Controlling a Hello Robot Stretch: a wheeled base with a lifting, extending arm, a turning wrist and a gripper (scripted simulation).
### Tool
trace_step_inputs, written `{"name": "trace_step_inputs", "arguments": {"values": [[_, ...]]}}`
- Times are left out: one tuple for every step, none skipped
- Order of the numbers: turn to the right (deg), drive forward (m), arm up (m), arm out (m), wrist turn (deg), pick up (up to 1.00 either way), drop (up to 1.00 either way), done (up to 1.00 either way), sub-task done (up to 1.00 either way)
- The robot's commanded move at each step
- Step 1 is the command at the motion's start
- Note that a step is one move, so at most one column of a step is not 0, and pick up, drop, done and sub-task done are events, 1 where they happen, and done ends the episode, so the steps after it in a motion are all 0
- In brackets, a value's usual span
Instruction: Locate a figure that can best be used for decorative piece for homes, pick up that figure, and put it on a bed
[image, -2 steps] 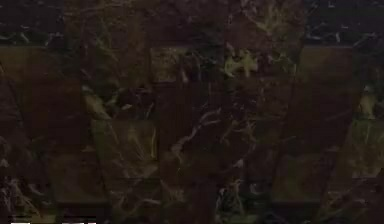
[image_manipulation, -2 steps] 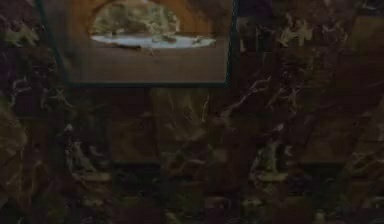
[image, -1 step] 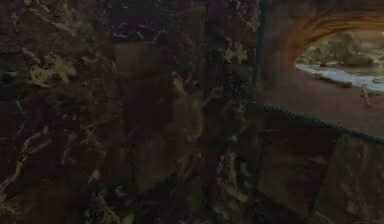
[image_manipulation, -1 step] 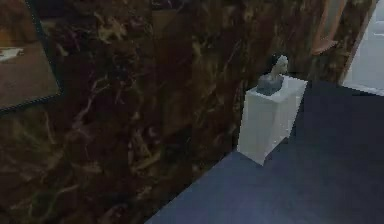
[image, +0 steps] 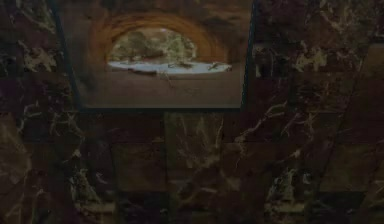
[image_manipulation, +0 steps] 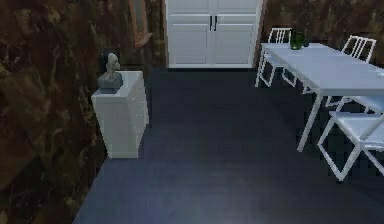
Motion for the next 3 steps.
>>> {"name": "trace_step_inputs", "arguments": {"values": [[6.0, 0.0, 0.0, 0.0, 0.0, 0.0, 0.0, 0.0, 0.0], [0.0, 0.05, 0.0, 0.0, 0.0, 0.0, 0.0, 0.0, 0.0], [45.0, 0.0, 0.0, 0.0, 0.0, 0.0, 0.0, 0.0, 0.0]]}}
